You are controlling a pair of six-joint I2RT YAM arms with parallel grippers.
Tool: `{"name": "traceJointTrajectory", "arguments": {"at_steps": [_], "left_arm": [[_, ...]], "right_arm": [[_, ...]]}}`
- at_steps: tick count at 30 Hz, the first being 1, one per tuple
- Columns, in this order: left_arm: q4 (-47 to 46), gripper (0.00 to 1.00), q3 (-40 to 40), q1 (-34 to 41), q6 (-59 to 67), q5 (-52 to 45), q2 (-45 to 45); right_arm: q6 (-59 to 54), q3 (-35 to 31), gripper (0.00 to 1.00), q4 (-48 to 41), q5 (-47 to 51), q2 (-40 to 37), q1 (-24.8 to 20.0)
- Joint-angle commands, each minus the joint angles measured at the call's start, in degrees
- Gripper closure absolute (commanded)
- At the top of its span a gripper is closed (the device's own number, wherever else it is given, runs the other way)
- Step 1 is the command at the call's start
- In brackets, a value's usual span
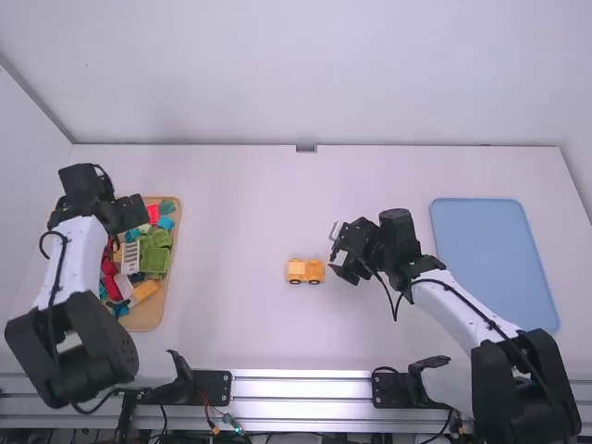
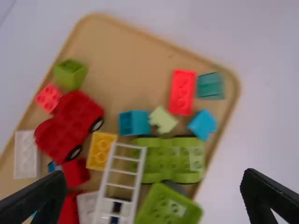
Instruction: Assemble lego blocks to make yellow taxi
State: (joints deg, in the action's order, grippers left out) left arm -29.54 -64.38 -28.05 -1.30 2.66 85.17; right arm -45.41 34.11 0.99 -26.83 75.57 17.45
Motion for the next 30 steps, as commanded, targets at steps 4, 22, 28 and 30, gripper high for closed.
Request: {"name": "traceJointTrajectory", "arguments": {"at_steps": [4, 22, 28, 30], "left_arm": [[-9.2, 0.14, -13.1, -4.9, 4.2, -3.2, 14.5], [-10.6, 0.46, -15.5, -11.3, 8.1, -3.7, 24.9], [-8.3, 0.59, -12.9, -11.0, 12.5, -6.7, 24.9], [-7.4, 0.57, -11.7, -11.0, 10.6, -6.3, 24.9]], "right_arm": [[0.0, 1.5, 0.01, 0.7, -0.1, -0.6, -0.2], [-0.5, 1.5, 0.01, 1.6, -0.1, -0.6, -0.2], [-0.5, 1.5, 0.01, 1.6, -0.1, -0.6, -0.2], [-1.2, 1.5, 0.01, 1.6, -0.1, -0.6, -0.2]]}}
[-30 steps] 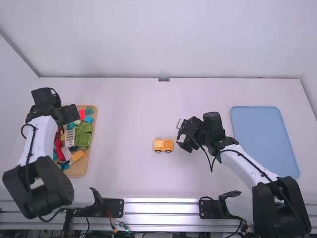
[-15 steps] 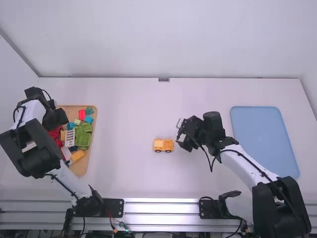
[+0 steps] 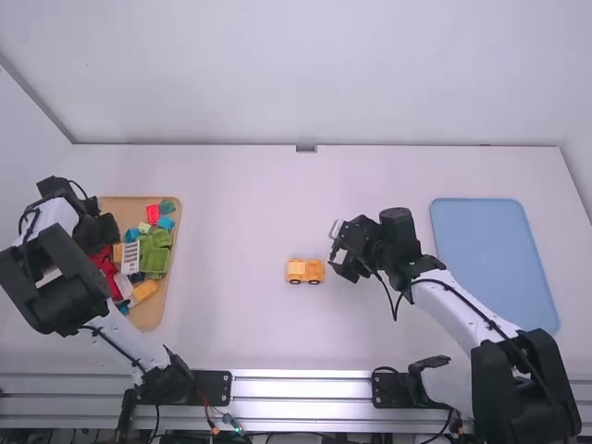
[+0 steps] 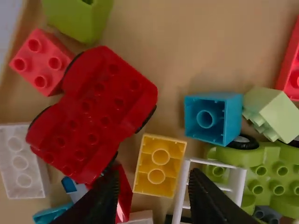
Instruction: Assemble lego blocks to make yellow taxi
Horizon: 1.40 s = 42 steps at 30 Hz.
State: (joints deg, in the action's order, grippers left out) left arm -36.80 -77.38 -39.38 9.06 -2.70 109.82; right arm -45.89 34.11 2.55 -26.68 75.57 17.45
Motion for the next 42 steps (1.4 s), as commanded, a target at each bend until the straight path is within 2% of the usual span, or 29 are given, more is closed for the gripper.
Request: {"name": "traceJointTrajectory", "arguments": {"at_steps": [1, 10, 15, 21, 34, 42], "left_arm": [[0.1, 0.57, 2.0, 0.4, 0.2, -1.0, 0.2], [6.1, 0.58, 7.0, 0.3, 0.3, -0.7, 0.2], [9.9, 0.54, 9.7, 0.4, 2.7, -0.7, 0.2], [9.9, 0.52, 10.6, 0.4, 2.3, 2.1, 0.2], [7.0, 0.62, 11.0, 0.4, -2.2, 1.5, 0.2], [7.0, 0.61, 12.0, 0.4, -2.6, 0.1, 0.3]], "right_arm": [[-0.6, 1.5, 0.01, 0.1, -0.3, -0.6, -0.1], [-0.6, 1.5, 0.02, 0.0, -0.3, -0.6, -0.2], [-0.6, 1.5, 0.01, 0.1, -0.3, -0.6, -0.2], [-0.6, 1.5, 0.02, 0.4, -0.3, -0.6, -0.2], [-0.6, 1.5, 0.01, 0.4, -0.3, -0.6, -0.2], [-0.6, 1.5, 0.01, 0.4, -0.3, -0.6, -0.2]]}}
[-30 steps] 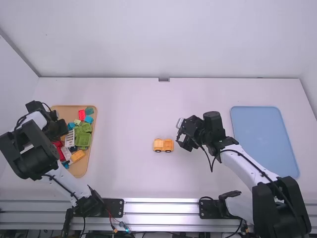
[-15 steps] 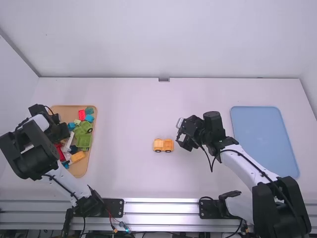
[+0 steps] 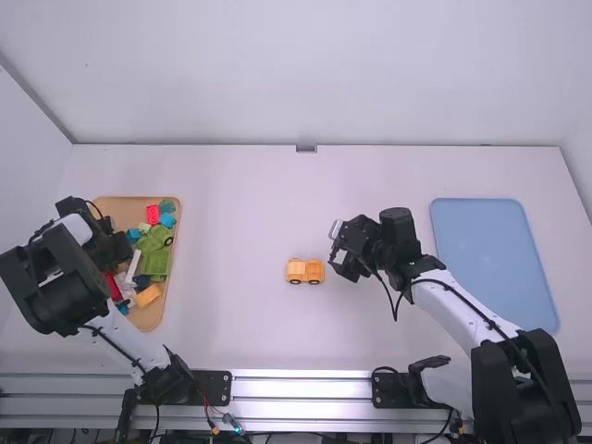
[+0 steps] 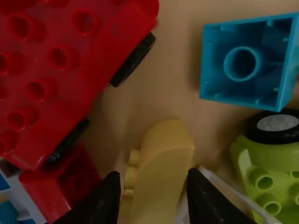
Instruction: Assemble lego blocks to make yellow taxi
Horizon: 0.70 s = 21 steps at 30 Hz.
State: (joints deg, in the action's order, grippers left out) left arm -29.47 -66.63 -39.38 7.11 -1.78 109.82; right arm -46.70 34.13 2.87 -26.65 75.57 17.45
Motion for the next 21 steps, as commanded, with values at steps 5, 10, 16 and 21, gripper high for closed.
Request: {"name": "traceJointTrajectory", "arguments": {"at_steps": [5, 10, 16, 21], "left_arm": [[3.9, 0.61, 4.4, 0.4, -1.3, -0.3, 0.3], [6.7, 0.69, 5.6, 0.4, -1.3, -0.3, 0.2], [6.4, 0.81, 5.3, 0.4, -1.4, -0.4, 0.2], [3.8, 0.94, 3.3, 0.8, -1.7, -3.9, 0.2]], "right_arm": [[0.2, 1.5, 0.01, 0.1, -0.3, -0.6, -0.1], [0.2, 1.5, 0.01, 0.1, -0.5, -0.6, -0.2], [0.2, 1.5, 0.01, -0.1, -0.4, -0.6, -0.1], [0.2, 1.5, 0.01, 0.6, -0.5, -0.6, -0.2]]}}
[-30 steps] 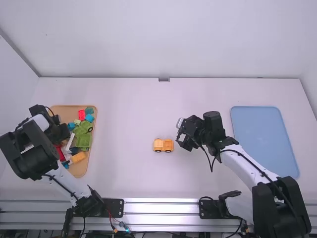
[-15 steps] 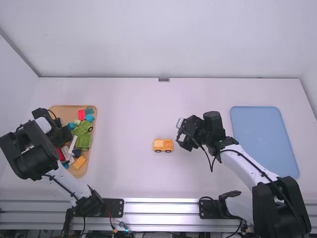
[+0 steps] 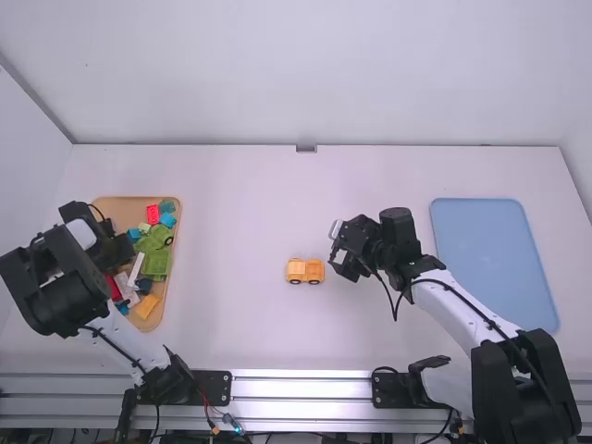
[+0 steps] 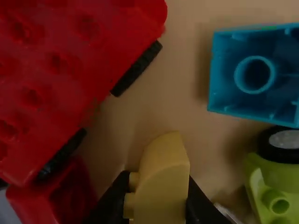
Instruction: Assemble lego blocks to make yellow taxi
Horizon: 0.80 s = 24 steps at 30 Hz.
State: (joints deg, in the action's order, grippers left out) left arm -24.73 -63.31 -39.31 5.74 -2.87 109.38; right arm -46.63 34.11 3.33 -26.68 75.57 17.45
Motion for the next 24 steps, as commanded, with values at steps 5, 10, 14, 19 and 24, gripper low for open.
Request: {"name": "traceJointTrajectory", "arguments": {"at_steps": [5, 10, 14, 19, 24], "left_arm": [[-3.5, 0.98, -3.7, 0.9, -0.2, -5.3, -1.2], [-1.3, 0.98, -2.1, 3.9, 0.6, -5.1, -7.0], [3.5, 0.98, 2.4, 8.3, 2.9, -5.1, -14.4], [12.7, 0.98, 10.9, 21.5, 11.3, -5.2, -25.7], [19.8, 0.98, 17.1, 34.6, 17.0, -5.3, -32.6]], "right_arm": [[10.7, 1.5, 0.01, 5.5, -0.5, -0.6, -0.2], [19.6, 3.3, 0.02, 8.3, -2.6, -0.6, -0.2], [24.2, 6.1, 0.01, 8.3, -7.9, -0.6, -0.7], [36.2, 10.4, 0.01, 8.3, -15.1, -0.6, -3.1], [39.9, 11.4, 0.01, 8.6, -19.3, -0.2, -4.9]]}}
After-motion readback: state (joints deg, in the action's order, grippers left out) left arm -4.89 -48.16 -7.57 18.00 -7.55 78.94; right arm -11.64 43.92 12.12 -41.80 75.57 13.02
